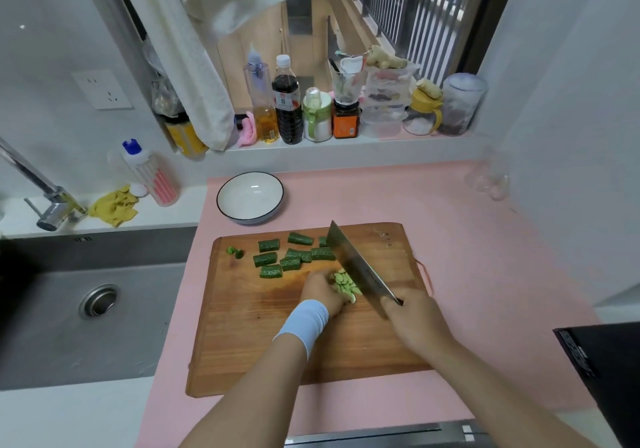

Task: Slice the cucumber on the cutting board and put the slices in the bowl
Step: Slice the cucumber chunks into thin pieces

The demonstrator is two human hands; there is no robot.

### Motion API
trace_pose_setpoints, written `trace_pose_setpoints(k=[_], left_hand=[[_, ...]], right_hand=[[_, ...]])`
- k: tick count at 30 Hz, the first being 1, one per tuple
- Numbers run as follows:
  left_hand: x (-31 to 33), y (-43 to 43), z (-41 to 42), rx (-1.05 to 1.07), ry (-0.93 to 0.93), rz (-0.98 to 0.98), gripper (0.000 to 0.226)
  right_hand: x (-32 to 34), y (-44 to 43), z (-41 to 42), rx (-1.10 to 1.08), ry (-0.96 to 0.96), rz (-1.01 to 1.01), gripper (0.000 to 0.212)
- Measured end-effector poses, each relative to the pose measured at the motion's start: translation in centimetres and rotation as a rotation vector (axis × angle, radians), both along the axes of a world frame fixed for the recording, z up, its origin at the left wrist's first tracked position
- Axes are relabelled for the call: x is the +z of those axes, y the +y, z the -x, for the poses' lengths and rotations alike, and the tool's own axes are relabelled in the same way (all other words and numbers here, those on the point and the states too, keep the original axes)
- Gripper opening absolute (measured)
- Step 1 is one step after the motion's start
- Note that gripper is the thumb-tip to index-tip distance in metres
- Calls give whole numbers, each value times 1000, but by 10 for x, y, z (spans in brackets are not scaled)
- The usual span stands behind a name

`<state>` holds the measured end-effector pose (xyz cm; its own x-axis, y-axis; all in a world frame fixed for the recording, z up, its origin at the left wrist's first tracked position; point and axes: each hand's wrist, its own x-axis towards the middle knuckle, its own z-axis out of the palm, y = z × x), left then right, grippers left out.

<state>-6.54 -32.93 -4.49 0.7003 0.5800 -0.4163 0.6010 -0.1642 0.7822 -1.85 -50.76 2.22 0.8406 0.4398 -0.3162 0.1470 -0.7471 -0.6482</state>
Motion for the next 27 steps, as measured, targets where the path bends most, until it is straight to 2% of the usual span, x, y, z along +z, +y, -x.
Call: trace_pose_setpoints(k=[2, 6, 11, 19, 24, 27], left_hand=[[2, 13, 10, 97, -4, -65, 41], [-5, 35, 42, 258, 21, -249, 41], [-16, 36, 60, 316, 41, -244, 35], [-14, 21, 40, 156, 77, -334, 26], [-7, 30, 10, -16, 75, -530, 40], [-3, 41, -16, -158, 150, -662, 48]], right_hand=[[0, 2, 5, 28, 17, -4, 36], [-7, 9, 25, 117, 71, -15, 27], [-21, 7, 41, 188, 72, 53, 33], [-19, -7, 13, 65, 41, 104, 35], [-7, -3, -4, 41, 39, 41, 42], [-4, 5, -13, 26, 28, 22, 41]])
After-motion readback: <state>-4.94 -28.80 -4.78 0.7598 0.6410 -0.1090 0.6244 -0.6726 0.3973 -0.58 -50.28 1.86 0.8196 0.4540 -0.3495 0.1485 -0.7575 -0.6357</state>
